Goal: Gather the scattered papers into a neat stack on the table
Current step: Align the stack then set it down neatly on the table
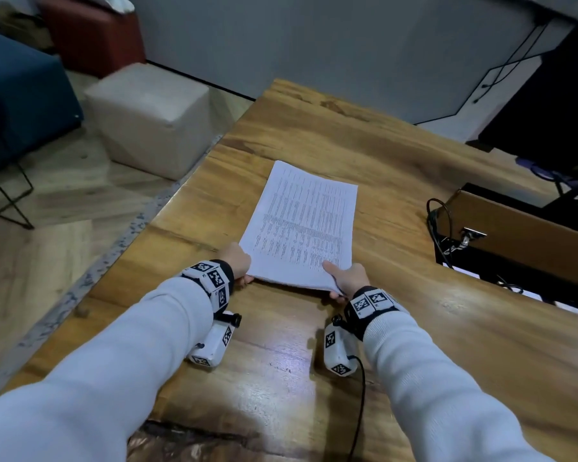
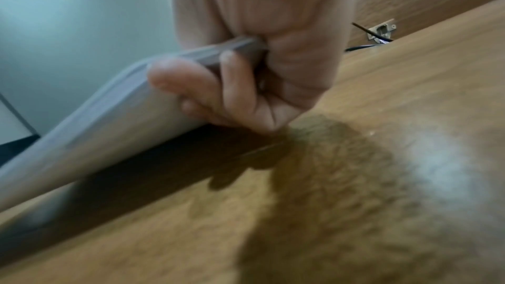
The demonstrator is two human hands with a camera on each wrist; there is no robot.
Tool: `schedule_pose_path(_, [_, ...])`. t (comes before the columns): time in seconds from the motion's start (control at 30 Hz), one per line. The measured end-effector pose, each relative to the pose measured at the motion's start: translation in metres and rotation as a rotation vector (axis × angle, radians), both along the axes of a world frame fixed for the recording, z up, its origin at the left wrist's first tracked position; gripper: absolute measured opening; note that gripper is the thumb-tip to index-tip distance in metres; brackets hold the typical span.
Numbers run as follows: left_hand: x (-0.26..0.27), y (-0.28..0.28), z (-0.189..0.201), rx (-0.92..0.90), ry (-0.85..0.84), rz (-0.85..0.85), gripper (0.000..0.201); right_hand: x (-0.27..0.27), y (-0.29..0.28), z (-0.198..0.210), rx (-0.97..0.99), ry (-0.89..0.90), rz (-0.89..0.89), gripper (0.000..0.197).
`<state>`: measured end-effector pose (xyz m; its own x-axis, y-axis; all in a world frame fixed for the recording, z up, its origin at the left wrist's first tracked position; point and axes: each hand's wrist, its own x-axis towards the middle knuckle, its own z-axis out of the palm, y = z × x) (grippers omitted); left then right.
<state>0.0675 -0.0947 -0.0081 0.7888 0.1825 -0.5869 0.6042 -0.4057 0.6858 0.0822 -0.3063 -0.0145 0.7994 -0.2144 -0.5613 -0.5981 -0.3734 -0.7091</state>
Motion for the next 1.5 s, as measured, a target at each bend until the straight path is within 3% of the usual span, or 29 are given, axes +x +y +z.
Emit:
schedule_pose_path(0.07, [-0.001,0.001,-0.004,0.119,-0.025,-0.005,0.022,-0.001,0.003,-0.002,-0.042,-0.004,0.023,0.034])
schedule_pose_path(0.17, [-0.002,0.000,-0.008,0.254,-0.056,-0.006,0.034,0.001,0.009,-0.011,-0.147,-0.020,0.026,0.048])
schedule_pose_path(0.5, [-0.004,-0.004,-0.008,0.337,-0.104,0.011,0.036,-0.003,0.005,-0.005,-0.444,0.025,0.100,0.072])
schedule_pose_path(0.63, [-0.004,0.003,-0.006,0.314,-0.139,0.004,0.038,-0.004,-0.004,0.002,-0.456,-0.001,0.160,0.058])
schedule_pose_path(0.83, [-0.002,0.019,-0.010,0.207,-0.163,-0.003,0.036,-0.018,-0.026,0.006,-0.285,-0.051,0.104,0.024])
schedule_pose_path(0.97, [-0.006,0.026,-0.012,0.156,-0.148,-0.029,0.038,-0.037,-0.031,0.001,-0.224,-0.058,0.221,0.031])
schedule_pose_path(1.03, [-0.009,0.027,-0.005,0.112,-0.104,-0.042,0.015,-0.045,-0.032,0.000,-0.229,-0.073,0.294,0.025])
schedule_pose_path(1.07, [-0.010,0.028,-0.006,0.111,-0.097,-0.056,0.021,-0.046,-0.031,0.001,-0.234,-0.078,0.313,0.023])
schedule_pose_path(1.1, [-0.010,0.029,-0.007,0.119,-0.091,-0.067,0.045,-0.047,-0.031,0.002,-0.237,-0.077,0.324,0.021])
schedule_pose_path(1.13, [-0.010,0.028,-0.006,0.127,-0.091,-0.079,0.057,-0.048,-0.031,0.002,-0.243,-0.085,0.332,0.018])
schedule_pose_path(1.27, [-0.015,0.027,-0.007,0.134,-0.172,-0.091,0.044,-0.050,-0.025,0.001,-0.356,-0.164,0.321,0.019])
schedule_pose_path(1.5, [-0.016,0.027,-0.012,0.150,-0.237,-0.094,0.048,-0.049,-0.023,0.001,-0.390,-0.134,0.368,0.023])
